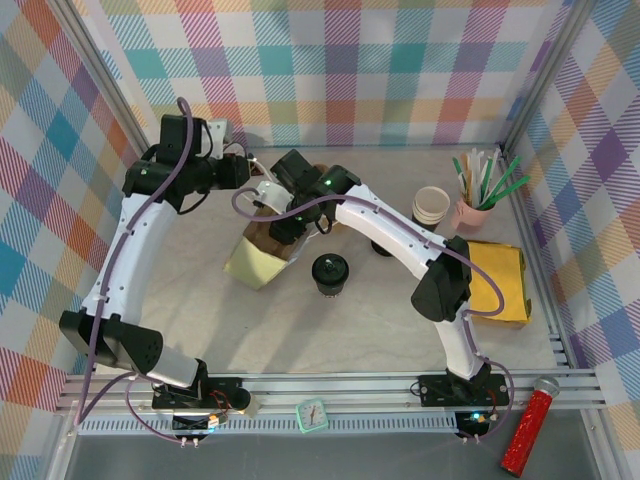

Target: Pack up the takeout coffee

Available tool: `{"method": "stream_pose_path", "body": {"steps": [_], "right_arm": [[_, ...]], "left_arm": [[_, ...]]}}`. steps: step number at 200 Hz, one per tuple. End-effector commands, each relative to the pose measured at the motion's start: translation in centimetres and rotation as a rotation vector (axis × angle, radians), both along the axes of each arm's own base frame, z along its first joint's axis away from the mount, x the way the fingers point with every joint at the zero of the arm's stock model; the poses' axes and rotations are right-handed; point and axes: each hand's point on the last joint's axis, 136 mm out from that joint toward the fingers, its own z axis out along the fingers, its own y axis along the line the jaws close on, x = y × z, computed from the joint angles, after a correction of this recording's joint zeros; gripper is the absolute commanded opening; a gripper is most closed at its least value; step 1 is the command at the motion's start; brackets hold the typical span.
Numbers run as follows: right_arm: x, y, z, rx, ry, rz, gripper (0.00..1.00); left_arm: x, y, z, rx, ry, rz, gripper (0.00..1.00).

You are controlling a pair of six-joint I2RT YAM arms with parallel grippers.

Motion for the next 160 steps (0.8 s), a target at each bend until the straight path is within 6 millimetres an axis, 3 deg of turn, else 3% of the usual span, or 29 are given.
{"method": "stream_pose_path", "body": {"steps": [1, 69, 160], "right_arm": [[-0.9, 0.1, 1.4, -0.008, -0.023, 0.025, 0.47], [-1.0, 0.2, 0.3, -0.055, -0.043, 0.032, 0.48], [-0.7, 1.9, -0.7, -0.019, -0.019, 0.046, 0.48]], "left_arm": [[-0.3, 0.3, 1.8, -0.060, -0.050, 0.011, 0.24], [-0.2, 0.5, 1.0, -0.064, -0.031, 0.019, 0.21], [-0.2, 0.4, 1.0, -0.068, -0.031, 0.013, 0.20]]}}
